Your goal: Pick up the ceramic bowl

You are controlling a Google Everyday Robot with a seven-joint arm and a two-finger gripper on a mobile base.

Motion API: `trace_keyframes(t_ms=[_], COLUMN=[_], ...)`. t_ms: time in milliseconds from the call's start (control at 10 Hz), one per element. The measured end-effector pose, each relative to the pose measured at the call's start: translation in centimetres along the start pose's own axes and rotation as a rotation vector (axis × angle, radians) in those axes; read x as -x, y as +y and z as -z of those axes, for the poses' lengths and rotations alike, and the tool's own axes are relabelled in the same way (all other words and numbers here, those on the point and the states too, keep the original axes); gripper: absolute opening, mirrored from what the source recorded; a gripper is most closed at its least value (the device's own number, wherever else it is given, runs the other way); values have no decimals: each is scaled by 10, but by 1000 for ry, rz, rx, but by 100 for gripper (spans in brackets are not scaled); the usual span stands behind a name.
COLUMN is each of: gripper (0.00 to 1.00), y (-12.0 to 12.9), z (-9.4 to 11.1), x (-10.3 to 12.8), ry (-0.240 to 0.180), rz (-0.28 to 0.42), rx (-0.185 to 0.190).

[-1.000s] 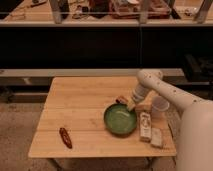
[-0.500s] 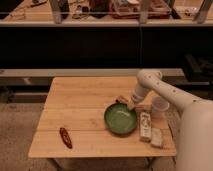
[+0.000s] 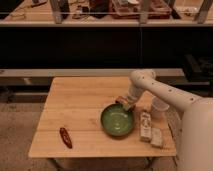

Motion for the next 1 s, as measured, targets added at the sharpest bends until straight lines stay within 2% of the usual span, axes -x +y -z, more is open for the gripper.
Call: trace_keyframes(t_ms=[300, 500, 600, 700, 800, 900, 1000], gripper=[0, 0, 4, 11, 22, 27, 27], y=[-7, -9, -8, -7, -3, -3, -4], z=[-1, -5, -7, -6, 2, 6, 5], x=[-5, -8, -8, -10, -7, -4, -2], ry=[12, -1, -5, 2, 8, 11, 10], rz=[-49, -113, -145, -147, -113, -99, -94], rx=[-256, -349, -380, -381, -348, -334, -336])
